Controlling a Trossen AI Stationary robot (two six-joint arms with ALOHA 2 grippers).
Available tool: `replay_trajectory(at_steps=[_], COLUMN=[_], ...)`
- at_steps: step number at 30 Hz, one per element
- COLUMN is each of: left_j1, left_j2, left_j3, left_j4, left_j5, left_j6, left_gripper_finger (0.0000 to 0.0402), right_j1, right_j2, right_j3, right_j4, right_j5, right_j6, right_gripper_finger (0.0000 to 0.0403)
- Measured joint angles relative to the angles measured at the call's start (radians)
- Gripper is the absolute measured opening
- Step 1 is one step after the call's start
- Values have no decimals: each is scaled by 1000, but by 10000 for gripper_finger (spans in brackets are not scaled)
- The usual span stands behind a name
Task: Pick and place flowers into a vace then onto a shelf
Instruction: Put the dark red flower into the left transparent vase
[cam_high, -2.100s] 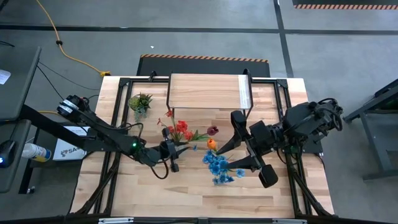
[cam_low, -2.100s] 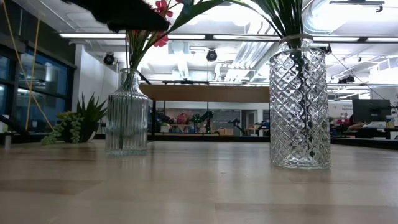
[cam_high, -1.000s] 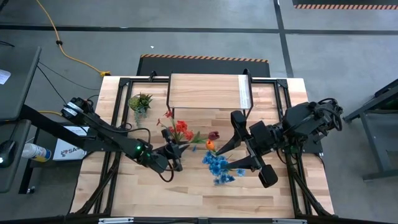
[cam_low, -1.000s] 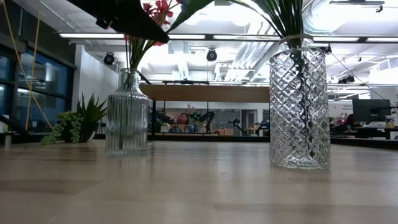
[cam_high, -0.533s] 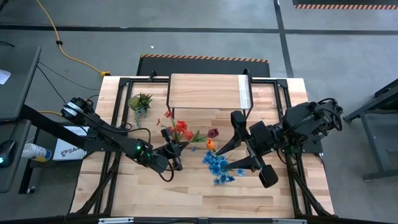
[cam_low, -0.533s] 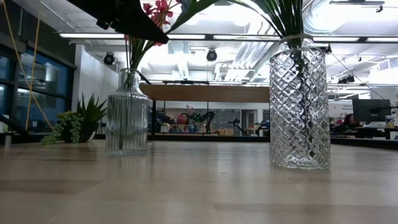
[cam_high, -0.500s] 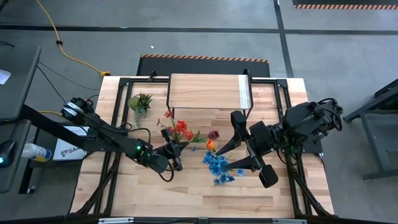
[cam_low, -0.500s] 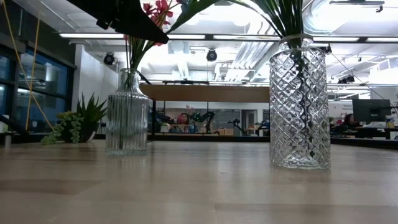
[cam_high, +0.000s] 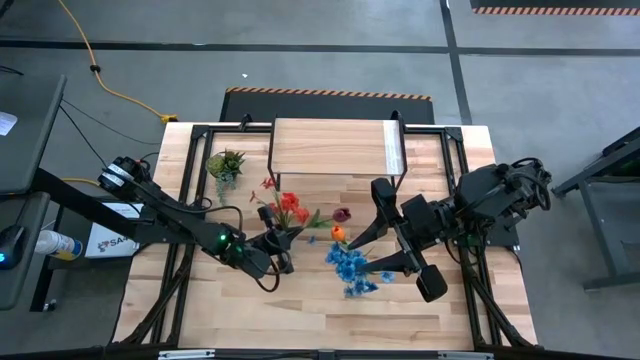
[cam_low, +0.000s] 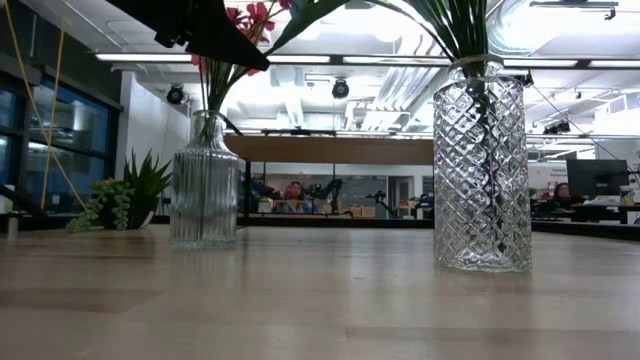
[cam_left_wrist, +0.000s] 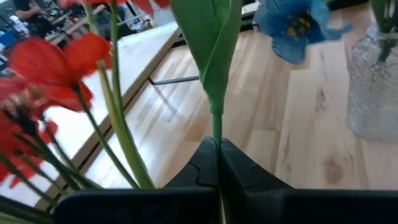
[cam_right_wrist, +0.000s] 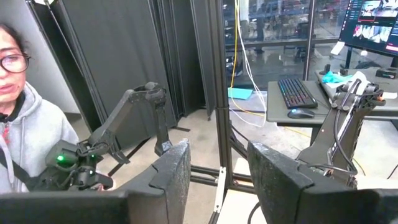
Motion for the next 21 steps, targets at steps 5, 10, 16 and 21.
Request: replay_trajectory(at_steps=[5, 10, 16, 21], left_j1=[0, 0, 0, -13], left_j2=[0, 0, 0, 0], left_j3=[0, 0, 0, 0], left_j4=[-24, -19, -56, -96], left_j5=[9, -2, 12, 23], left_j6=[-25, -25, -55, -116], left_gripper_finger=[30, 57, 30, 30], right_j1=[0, 0, 0, 0], right_j2=[0, 0, 0, 0], right_j3=[0, 0, 0, 0], right_j4=[-17, -19, -19, -22], right_j5=[0, 0, 1, 1], right_j6=[3, 3, 3, 3], right_gripper_finger=[152, 152, 152, 152])
